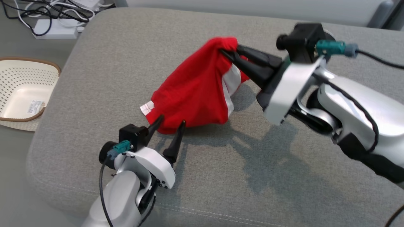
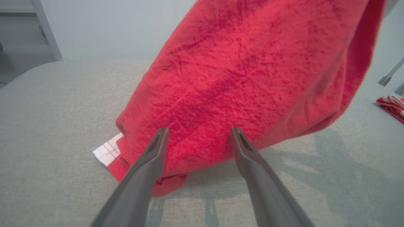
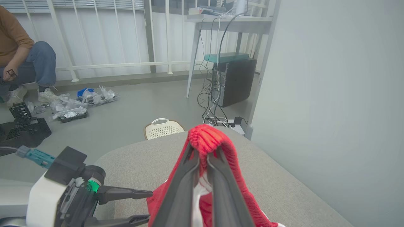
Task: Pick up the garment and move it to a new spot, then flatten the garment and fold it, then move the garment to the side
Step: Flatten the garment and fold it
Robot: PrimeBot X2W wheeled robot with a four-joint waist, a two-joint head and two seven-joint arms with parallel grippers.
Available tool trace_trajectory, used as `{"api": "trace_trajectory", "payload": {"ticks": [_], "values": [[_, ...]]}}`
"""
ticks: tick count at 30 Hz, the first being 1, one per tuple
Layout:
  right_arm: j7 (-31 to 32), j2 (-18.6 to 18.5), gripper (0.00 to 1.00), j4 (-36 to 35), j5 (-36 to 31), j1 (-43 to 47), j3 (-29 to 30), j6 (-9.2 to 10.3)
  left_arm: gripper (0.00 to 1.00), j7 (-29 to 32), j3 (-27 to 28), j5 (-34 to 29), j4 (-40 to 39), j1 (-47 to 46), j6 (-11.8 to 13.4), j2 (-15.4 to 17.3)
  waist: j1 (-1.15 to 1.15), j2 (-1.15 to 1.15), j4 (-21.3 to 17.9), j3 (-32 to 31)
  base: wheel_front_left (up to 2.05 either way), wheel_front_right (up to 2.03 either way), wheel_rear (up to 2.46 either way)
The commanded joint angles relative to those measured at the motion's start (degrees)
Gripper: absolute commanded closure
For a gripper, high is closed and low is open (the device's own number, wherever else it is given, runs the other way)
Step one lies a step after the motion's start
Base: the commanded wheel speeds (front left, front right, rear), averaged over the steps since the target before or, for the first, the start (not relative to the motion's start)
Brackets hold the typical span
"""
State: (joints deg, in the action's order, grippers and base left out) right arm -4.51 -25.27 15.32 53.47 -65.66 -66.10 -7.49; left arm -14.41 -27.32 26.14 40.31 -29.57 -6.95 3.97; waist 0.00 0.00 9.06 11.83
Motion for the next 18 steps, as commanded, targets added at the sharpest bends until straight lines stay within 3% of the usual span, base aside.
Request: {"api": "trace_trajectory", "payload": {"ticks": [1, 7, 12, 18], "values": [[-0.1, 1.4, 1.00, -1.1, 0.5, -1.3, 0.8, 0.00, 0.00, -0.6, 1.3, -1.0, -1.2, 0.1, -0.2, 0.9, 0.00, 0.00, 0.7, -0.8, 0.00, 0.00, 0.00], [-0.2, 5.8, 1.00, 3.2, 0.9, -5.0, 2.3, 0.00, 0.00, -0.6, 0.4, -0.9, -1.3, 1.5, -0.3, -0.1, 0.00, 0.00, 2.5, -2.4, 0.00, 0.00, 0.00], [1.3, 10.7, 1.00, 16.2, -2.0, -4.4, 6.3, 0.00, 0.00, -0.6, 0.7, -1.2, -1.5, 2.5, -0.4, -0.5, 0.00, 0.00, 4.3, -2.1, 0.00, 0.00, 0.00], [3.8, 13.7, 1.00, 34.9, -7.2, -0.8, 8.1, 0.00, 0.00, -0.6, 0.0, -1.5, -2.7, 1.6, -0.5, -0.8, 0.00, 0.00, 6.2, 0.2, 0.00, 0.00, 0.00]]}}
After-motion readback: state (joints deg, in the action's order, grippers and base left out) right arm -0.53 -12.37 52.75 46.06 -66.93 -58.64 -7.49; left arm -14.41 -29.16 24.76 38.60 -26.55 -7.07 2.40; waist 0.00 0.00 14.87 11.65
